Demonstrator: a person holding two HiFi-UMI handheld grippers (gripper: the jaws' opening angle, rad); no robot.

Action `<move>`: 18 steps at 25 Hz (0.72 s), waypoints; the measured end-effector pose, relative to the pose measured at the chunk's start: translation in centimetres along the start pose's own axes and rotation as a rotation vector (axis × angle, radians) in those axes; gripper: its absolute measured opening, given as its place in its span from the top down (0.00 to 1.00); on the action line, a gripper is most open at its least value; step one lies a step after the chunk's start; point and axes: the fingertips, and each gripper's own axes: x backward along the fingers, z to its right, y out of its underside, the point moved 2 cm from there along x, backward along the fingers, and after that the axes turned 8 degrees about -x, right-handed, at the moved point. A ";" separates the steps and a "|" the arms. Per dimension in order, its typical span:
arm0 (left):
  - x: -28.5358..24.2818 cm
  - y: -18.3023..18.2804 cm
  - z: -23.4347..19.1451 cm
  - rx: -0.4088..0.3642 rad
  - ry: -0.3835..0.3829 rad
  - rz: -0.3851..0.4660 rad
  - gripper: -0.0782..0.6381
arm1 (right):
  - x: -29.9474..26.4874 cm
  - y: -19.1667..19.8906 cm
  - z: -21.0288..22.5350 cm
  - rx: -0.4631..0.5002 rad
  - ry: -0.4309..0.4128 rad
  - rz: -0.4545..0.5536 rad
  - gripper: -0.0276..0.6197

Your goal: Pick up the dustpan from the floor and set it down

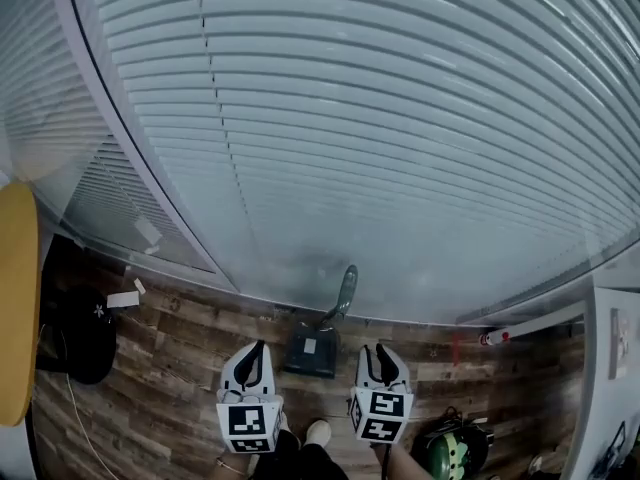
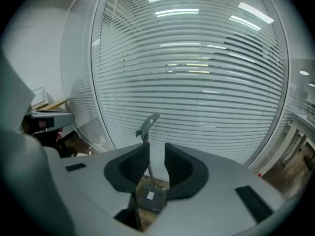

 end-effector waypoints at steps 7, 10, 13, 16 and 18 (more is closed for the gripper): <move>1.8 -5.9 0.5 0.063 -0.028 0.051 0.87 | 5.3 -6.5 1.9 0.007 -0.001 0.112 0.89; 3.6 -7.9 1.2 0.088 -0.024 0.057 0.87 | 7.6 -7.7 2.8 -0.029 -0.003 0.120 0.90; 5.0 -10.4 2.0 0.089 -0.015 0.070 0.87 | 9.7 -8.9 4.0 -0.075 0.006 0.127 0.91; 5.5 -12.8 2.3 0.064 -0.003 0.082 0.87 | 11.3 -10.1 4.8 -0.092 0.007 0.141 0.91; 5.8 -14.2 2.4 0.057 0.001 0.102 0.87 | 12.1 -10.9 5.0 -0.072 0.000 0.152 0.91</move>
